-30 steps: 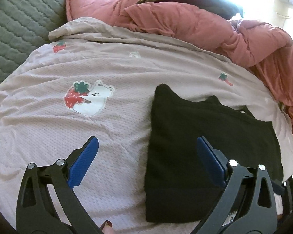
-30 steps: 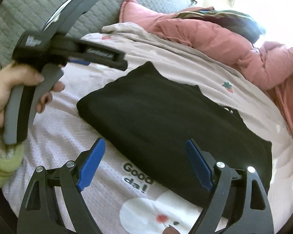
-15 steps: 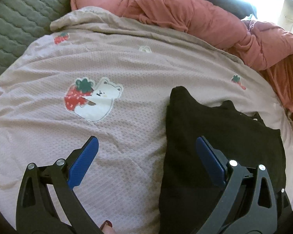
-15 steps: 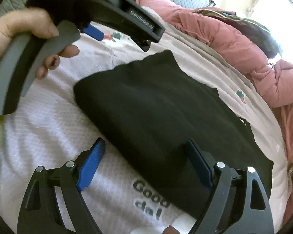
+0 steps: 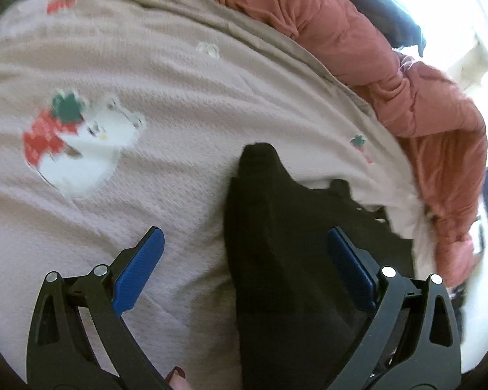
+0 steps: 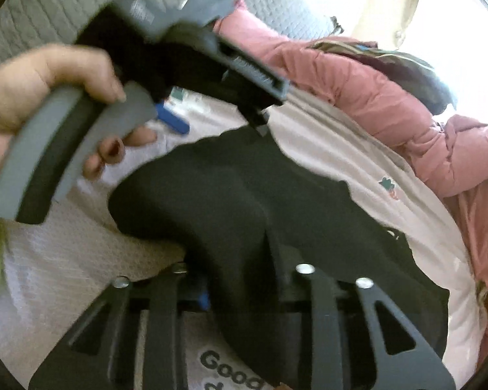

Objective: Fold small clothes
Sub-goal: 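Grasp the sweatshirt edge with the right gripper while the left gripper grasps beside it, then lift the held edge with both grippers and fold it over onto the sweatshirt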

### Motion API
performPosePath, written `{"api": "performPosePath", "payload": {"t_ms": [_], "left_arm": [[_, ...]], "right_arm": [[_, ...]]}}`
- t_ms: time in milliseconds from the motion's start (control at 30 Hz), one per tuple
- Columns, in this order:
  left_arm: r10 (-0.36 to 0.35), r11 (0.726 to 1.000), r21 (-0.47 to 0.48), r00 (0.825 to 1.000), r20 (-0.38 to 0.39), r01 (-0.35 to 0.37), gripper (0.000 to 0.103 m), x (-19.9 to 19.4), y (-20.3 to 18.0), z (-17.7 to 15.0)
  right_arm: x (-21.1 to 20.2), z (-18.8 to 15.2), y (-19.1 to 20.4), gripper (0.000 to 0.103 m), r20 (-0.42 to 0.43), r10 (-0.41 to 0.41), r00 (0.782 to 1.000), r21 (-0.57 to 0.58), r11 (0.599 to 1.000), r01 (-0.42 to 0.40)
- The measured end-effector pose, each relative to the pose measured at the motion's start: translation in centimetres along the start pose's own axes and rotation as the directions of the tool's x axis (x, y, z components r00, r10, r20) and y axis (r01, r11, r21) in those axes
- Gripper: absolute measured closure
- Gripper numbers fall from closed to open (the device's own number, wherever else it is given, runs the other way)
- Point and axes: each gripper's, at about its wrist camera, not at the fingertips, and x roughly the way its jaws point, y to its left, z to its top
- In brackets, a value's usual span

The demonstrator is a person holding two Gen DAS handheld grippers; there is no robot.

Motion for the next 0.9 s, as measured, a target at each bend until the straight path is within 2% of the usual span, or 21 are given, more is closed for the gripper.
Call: {"api": "performPosePath", "payload": {"t_ms": [100,167,300,367,467,533,700,900], "left_arm": [[-0.083,0.996,-0.027,0.996,-0.040,0.082,0.010,0.5,-0.3,-0.5],[-0.146,0.989,-0.034,0.988,-0.059,0.144,0.010,0.7,-0.9,-0.9],[-0.178,0.984,0.010,0.981,-0.076,0.179,0.013,0.8,-3.3,-1.9],[-0.177,0.983,0.029,0.982,-0.073,0.179,0.051,0.9,-4.5,-2.6],[-0.154,0.985,0.077,0.987,-0.043,0.157,0.066,0.3,-6.3,-3.4],[-0.151,0.984,0.090,0.988,-0.019,0.152,0.071,-0.3,-7.3,-3.8],[-0.153,0.981,0.126,0.988,0.023,0.149,0.072,-1.8,-10.8,-4.9],[-0.091,0.971,0.224,0.995,0.032,0.082,0.072,-1.1,-16.9,-6.3]], "right_arm": [[-1.3,0.0,-1.7,0.082,0.032,0.028,0.999,0.091,0.995,-0.031],[-2.1,-0.2,-2.3,0.083,0.048,0.029,0.998,0.113,0.993,-0.034],[-3.4,-0.6,-3.1,0.084,0.073,0.017,0.997,0.143,0.989,-0.027],[-3.8,-0.8,-3.4,0.085,0.075,0.014,0.997,0.154,0.988,-0.025],[-4.4,-1.3,-3.8,0.086,0.076,0.008,0.997,0.168,0.986,-0.020],[-5.1,-1.8,-4.3,0.087,0.083,0.002,0.997,0.185,0.983,-0.018],[-7.5,-3.6,-6.3,0.089,0.115,-0.022,0.993,0.254,0.967,-0.008],[-9.4,-6.6,-9.9,0.092,0.126,-0.015,0.992,0.416,0.908,-0.039]]}}
